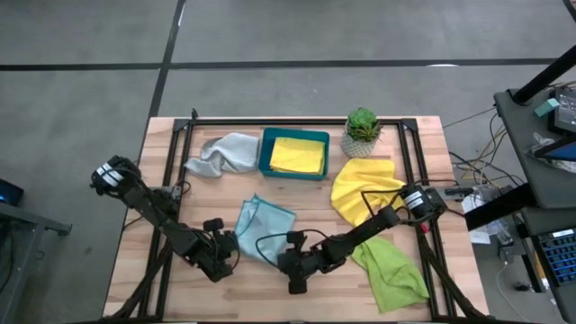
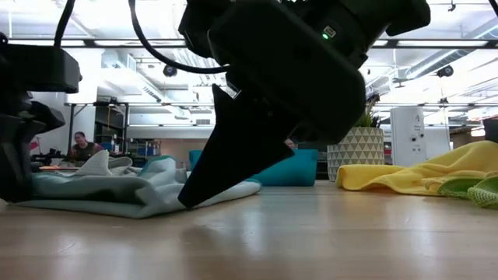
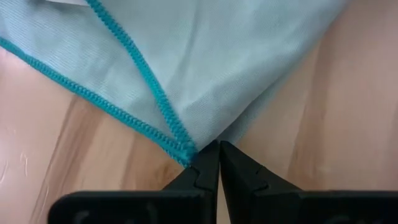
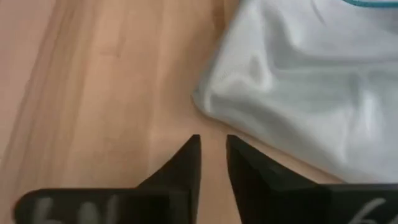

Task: Fold microfiber towels
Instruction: Fold the light blue microfiber cloth

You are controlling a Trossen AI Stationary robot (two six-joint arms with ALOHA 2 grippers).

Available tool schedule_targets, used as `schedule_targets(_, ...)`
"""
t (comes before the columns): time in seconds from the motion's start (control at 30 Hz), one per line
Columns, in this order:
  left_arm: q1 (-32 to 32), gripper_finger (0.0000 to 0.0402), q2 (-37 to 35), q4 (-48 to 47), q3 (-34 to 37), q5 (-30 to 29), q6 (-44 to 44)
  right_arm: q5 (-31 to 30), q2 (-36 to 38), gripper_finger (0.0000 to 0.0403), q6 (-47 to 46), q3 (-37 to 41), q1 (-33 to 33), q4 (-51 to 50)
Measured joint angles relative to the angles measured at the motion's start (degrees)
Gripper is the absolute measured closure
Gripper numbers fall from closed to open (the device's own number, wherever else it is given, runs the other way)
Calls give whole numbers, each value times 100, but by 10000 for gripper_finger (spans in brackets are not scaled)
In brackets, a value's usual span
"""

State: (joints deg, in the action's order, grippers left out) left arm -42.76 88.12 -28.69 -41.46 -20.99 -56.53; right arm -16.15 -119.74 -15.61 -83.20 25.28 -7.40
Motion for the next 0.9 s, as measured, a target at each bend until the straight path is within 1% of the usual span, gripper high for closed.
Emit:
schedule_targets(0.1, -6, 402, -140, -94, -65, 62, 121, -17, 29, 309, 23, 0, -2, -6)
schedule_targets(0.23, -4, 402, -400, -113, -95, 102, 385, -29, 238, 287, 166, 0, -15, -153)
schedule_targets(0.4, -4, 401, -798, -148, -92, 157, 486, -40, 569, 280, 380, 0, -115, -406)
schedule_targets(0.43, -4, 402, -855, -142, -89, 114, 491, -47, 629, 281, 425, 0, -165, -461)
schedule_targets(0.5, -4, 402, -916, -105, -76, -166, 493, -55, 721, 283, 461, -1, -302, -473)
schedule_targets(0.57, -2, 402, -917, 0, 3, -495, 478, -54, 758, 284, 574, -4, -463, -473)
schedule_targets(0.63, 0, 402, -829, 220, 80, -632, 479, -51, 758, 284, 727, -4, -648, -474)
schedule_targets(0.83, -9, 402, -347, 363, 173, -637, 387, -35, 742, 276, 1000, -4, -1281, -361)
schedule_targets(0.9, -9, 402, -232, 257, 178, -513, 240, -7, 724, 274, 1051, -4, -1477, -296)
